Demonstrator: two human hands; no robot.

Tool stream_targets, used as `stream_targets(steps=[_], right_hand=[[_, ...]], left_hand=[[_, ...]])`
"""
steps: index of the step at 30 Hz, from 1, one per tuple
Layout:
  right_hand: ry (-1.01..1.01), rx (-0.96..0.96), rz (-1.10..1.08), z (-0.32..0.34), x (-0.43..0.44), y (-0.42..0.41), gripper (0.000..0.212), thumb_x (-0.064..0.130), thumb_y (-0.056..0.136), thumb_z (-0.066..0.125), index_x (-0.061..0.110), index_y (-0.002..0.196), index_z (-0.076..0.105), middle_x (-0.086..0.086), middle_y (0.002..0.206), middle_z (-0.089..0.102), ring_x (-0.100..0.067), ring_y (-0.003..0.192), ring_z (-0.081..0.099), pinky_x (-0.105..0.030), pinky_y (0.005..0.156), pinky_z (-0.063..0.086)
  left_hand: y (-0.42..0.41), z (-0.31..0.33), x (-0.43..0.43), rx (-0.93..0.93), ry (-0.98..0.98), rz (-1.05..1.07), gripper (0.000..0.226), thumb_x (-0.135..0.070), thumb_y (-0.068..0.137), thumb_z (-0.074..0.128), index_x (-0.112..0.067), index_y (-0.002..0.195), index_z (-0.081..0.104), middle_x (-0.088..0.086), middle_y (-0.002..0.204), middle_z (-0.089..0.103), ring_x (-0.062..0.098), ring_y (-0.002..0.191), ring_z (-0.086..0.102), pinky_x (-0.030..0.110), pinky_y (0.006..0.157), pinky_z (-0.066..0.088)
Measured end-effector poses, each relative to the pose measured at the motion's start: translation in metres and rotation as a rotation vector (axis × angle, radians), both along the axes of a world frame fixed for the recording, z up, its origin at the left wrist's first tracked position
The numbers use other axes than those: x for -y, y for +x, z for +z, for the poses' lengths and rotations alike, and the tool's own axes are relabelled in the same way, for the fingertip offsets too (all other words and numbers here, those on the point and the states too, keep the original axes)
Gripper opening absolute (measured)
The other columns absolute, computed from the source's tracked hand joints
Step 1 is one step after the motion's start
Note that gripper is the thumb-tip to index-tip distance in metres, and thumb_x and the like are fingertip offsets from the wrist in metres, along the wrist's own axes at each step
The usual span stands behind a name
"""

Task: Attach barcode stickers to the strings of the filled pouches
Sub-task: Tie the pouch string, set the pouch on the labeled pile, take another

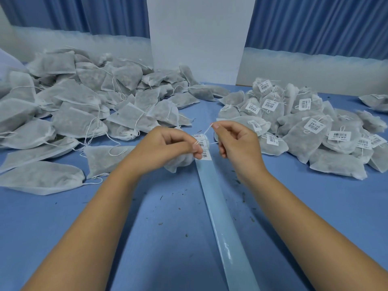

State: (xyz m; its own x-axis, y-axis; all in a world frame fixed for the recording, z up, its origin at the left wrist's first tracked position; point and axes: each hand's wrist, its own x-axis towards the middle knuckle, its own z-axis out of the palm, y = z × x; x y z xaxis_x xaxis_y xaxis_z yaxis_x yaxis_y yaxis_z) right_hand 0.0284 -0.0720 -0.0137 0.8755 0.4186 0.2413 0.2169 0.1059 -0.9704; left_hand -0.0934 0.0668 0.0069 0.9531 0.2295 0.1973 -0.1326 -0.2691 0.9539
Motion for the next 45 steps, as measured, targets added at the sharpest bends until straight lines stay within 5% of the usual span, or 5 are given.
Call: stream_targets(steps=[7,16,19,27,45], right_hand=[[-0.273,0.478,0.095,-0.016,-0.002,-0.008,0.008,0.017,0.089,0.070,0.016,0.086,0.077,0.004,0.056,0.053,-0.005,0.052,0.042,-0.017,0.058,0.035],[-0.140,0.887,-0.080,-0.011,0.003,-0.005,0.010,0.013,0.089,0.068,0.015,0.095,0.076,0.006,0.077,0.051,0.001,0.063,0.049,-0.010,0.063,0.036],[-0.175,0.806,-0.003,-0.012,0.004,-0.004,0.010,0.015,0.089,0.070,0.015,0.097,0.077,0.001,0.082,0.057,-0.003,0.068,0.053,-0.011,0.065,0.038],[-0.202,0.269,0.158,-0.006,0.000,-0.005,0.024,0.015,0.087,0.071,0.037,0.098,0.065,0.000,0.113,0.063,-0.003,0.065,0.056,-0.019,0.064,0.046],[-0.177,0.173,0.319,0.000,0.002,-0.009,0.023,0.002,0.088,0.062,0.020,0.074,0.065,0.001,0.069,0.062,-0.014,0.068,0.050,-0.026,0.062,0.042]], left_hand=[[0.007,-0.003,-0.001,0.152,-0.276,0.113,0.017,-0.009,0.087,0.066,-0.008,0.102,0.074,0.000,0.102,0.077,0.010,0.079,0.073,0.017,0.068,0.055],[0.002,-0.004,-0.007,-0.042,0.232,0.119,0.014,-0.016,0.093,0.066,-0.019,0.088,0.079,0.018,0.082,0.073,0.025,0.073,0.062,0.032,0.068,0.050],[0.001,0.000,0.002,-0.106,0.143,-0.022,0.021,-0.015,0.095,0.063,-0.006,0.079,0.073,0.032,0.064,0.056,0.022,0.057,0.053,0.024,0.054,0.041],[0.001,0.002,0.001,-0.138,-0.054,-0.023,0.025,-0.007,0.098,0.051,-0.011,0.082,0.071,-0.002,0.075,0.071,0.006,0.072,0.066,0.011,0.073,0.049],[0.005,0.000,0.002,-0.058,-0.095,0.103,0.029,-0.007,0.095,0.055,-0.018,0.072,0.069,0.004,0.080,0.074,0.011,0.075,0.067,0.021,0.079,0.050]])
